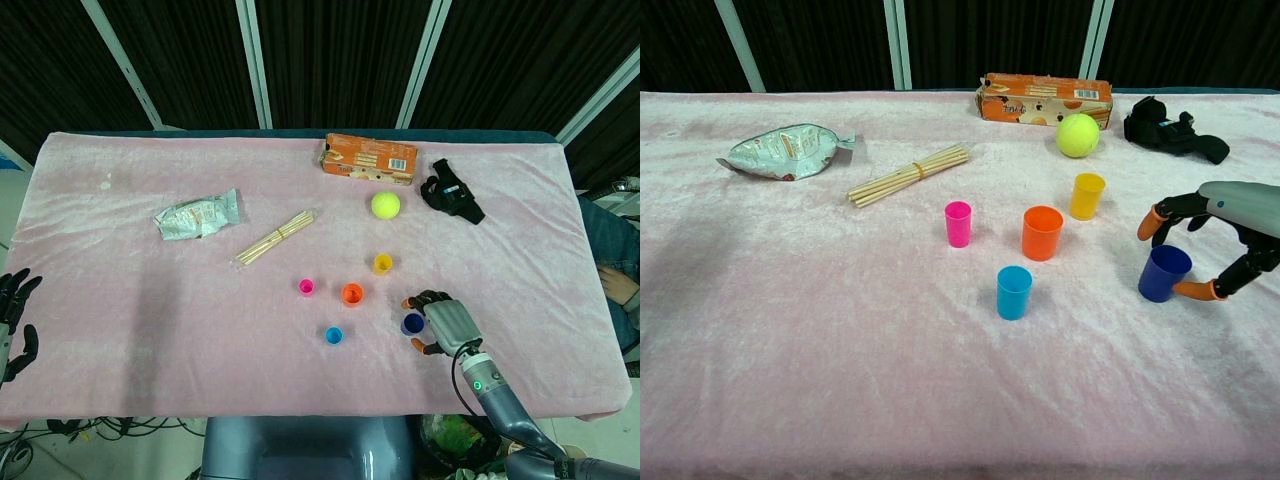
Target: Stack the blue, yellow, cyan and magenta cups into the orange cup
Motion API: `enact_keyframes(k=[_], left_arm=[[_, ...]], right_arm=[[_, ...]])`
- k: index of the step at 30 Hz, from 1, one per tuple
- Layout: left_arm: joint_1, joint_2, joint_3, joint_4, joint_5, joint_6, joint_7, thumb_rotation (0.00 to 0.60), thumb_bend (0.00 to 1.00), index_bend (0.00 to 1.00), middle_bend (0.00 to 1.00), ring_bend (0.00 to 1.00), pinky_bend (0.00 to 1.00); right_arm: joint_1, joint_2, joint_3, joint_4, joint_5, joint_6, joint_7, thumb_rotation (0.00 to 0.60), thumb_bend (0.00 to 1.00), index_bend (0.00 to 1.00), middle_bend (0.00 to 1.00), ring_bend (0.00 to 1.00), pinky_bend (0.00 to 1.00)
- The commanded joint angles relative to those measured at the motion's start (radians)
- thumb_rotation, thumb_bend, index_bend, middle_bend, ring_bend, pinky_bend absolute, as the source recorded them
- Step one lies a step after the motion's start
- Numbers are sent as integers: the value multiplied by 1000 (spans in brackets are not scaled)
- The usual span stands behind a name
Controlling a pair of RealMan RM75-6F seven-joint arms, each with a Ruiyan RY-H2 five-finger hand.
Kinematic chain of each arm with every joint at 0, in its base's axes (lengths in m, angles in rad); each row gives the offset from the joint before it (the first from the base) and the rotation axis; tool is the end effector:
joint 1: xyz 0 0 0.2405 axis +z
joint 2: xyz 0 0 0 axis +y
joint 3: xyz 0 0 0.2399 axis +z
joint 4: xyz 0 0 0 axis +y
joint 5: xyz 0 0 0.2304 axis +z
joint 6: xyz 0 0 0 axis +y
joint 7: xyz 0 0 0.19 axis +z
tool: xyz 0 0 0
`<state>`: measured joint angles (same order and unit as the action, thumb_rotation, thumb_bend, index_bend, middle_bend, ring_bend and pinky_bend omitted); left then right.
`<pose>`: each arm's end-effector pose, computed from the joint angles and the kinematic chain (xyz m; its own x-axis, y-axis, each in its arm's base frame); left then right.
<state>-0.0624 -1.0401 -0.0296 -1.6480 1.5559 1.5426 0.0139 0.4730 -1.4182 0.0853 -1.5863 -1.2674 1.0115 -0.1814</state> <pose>-0.2970 0.2157 0.1562 0.4493 -0.0292 0.8929 0.8919 -0.0431 -0.4502 -0.2092 -0.3109 -0.0304 0.3399 -0.3640 0.8672 -0.9341 -0.2381 0.2661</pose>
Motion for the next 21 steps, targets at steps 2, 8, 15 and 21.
enact_keyframes(k=[2, 8, 15, 21], left_arm=[[0, 0, 1, 1, 0, -1, 1, 600, 708, 98, 37, 0, 7], [2, 3, 5, -2, -3, -6, 7, 600, 707, 97, 37, 0, 6], [2, 7, 2, -5, -19, -14, 11, 600, 707, 97, 37, 0, 6], [3, 9, 2, -8, -22, -13, 17, 600, 707, 97, 37, 0, 6]], right_arm=[[0, -1, -2, 1, -3, 3, 2, 600, 216, 327, 317, 189, 204], [0, -6, -7, 1, -5, 6, -2, 600, 217, 327, 317, 189, 204], [7, -15, -3, 10, -4, 4, 0, 600, 219, 327, 317, 189, 204], [8, -17, -5, 21, 2, 0, 4, 600, 219, 330, 320, 188, 204]])
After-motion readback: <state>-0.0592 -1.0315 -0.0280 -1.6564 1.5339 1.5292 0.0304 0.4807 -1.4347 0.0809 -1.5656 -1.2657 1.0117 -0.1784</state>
